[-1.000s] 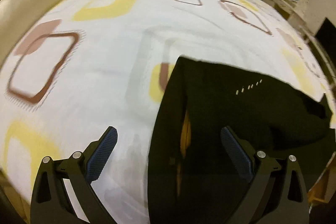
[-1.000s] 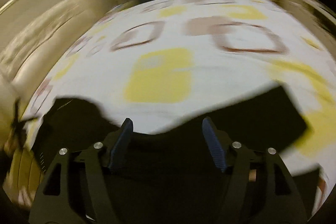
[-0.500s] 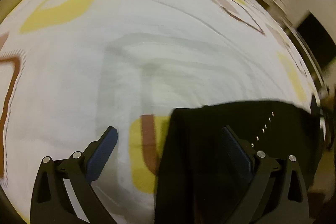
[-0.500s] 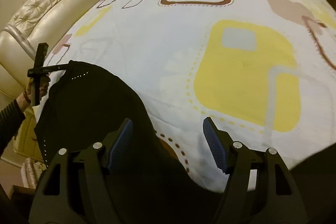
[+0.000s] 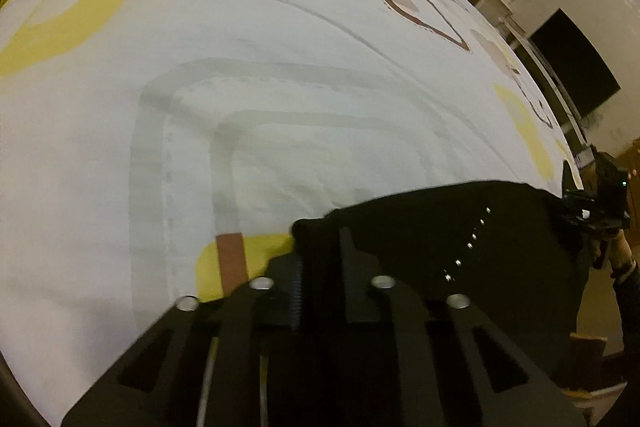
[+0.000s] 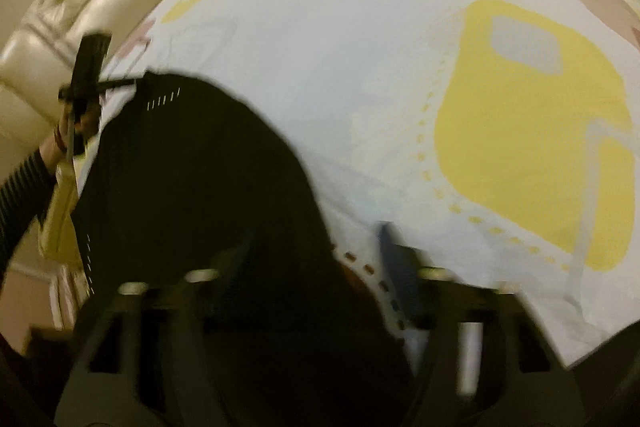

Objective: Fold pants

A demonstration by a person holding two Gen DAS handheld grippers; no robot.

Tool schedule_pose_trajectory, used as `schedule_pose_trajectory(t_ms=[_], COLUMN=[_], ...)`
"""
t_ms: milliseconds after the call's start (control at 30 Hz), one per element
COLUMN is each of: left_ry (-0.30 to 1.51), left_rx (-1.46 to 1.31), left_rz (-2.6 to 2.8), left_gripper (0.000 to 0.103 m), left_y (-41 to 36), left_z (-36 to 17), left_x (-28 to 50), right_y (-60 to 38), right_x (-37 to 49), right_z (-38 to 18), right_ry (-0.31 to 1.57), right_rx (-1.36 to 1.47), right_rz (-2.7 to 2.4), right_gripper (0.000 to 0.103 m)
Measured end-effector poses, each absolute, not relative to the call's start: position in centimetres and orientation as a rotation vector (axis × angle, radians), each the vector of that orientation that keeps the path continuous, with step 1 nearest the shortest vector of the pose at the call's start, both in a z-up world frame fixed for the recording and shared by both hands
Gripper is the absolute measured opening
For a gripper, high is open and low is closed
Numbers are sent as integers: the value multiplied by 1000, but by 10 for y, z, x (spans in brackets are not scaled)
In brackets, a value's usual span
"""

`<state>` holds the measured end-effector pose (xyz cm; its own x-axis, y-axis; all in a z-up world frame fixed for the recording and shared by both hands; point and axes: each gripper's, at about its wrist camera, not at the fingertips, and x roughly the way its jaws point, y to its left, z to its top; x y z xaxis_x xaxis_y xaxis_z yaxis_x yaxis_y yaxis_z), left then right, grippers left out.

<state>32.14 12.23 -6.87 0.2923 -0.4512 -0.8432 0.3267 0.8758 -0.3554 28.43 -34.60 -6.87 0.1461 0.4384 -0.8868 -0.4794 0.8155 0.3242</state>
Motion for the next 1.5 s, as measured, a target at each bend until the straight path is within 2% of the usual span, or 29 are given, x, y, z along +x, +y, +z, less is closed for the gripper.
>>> schedule_pose_trajectory(t_ms=[267, 500, 700, 1100, 1367, 1500], left_ry=[1062, 946, 895, 925, 1007, 1049], left_rx=[-155, -207, -242, -396, -394, -433], left_rz=[-535, -595, -635, -595, -551, -523], left_gripper=[7, 6, 6, 6, 8, 12], left_y=[128, 137, 143, 180, 179, 185], left_z=[-27, 21, 41, 1, -39, -56], left_x=[300, 246, 185, 84, 54, 46], right_y=[-343, -337, -330, -317, -309, -311], right_x=[260, 192, 123, 36, 23, 26], right_z=[-19, 20, 22, -26, -54, -56], right_ry=[1080, 930, 883, 938, 977, 992], right_rx=[-88, -195, -264, -330, -353, -317], right_rz=[582, 537, 533, 511, 476, 462], right_gripper=[7, 7, 7, 7, 8, 12])
